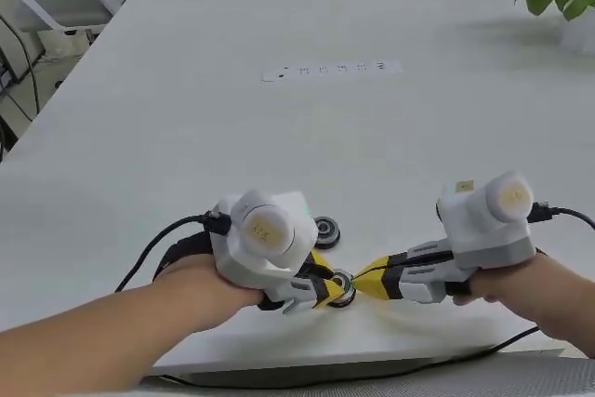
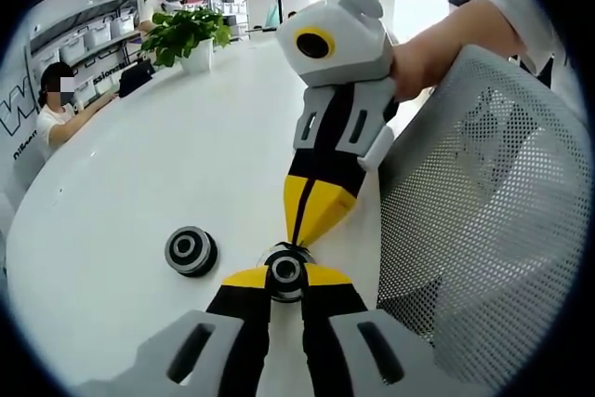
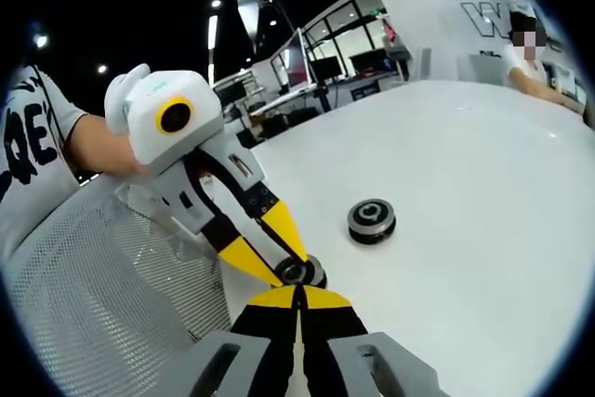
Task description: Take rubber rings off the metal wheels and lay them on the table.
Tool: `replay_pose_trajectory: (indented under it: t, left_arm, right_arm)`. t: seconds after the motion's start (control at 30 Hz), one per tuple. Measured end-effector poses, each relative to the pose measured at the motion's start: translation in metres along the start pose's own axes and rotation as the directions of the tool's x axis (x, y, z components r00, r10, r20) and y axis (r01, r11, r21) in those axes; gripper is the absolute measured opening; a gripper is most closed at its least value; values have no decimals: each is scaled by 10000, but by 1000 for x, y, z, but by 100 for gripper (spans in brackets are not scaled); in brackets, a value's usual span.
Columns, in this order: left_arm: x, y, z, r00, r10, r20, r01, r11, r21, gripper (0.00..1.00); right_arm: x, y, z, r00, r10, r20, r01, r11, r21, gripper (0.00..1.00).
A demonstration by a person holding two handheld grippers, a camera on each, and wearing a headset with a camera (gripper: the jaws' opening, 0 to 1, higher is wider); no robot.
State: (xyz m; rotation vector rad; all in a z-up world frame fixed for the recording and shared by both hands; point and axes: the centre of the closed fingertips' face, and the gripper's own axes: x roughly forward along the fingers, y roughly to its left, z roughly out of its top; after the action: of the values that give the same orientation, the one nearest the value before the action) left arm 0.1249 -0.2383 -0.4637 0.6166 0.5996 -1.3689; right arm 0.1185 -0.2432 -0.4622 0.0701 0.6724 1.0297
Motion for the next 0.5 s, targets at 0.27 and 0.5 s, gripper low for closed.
replay_pose_trajectory:
  t: [0.27, 0.5]
  left_arm:
    - [0, -1, 0, 10000, 8, -60, -8, 10000, 69, 6]
    - [0, -2, 0, 10000, 11, -78, -11, 10000, 78, 6]
  right_arm:
    - [0, 2, 1, 10000, 74, -18, -74, 10000, -56, 0]
    - [1, 4, 1, 9999, 138, 17, -138, 9999, -30, 0]
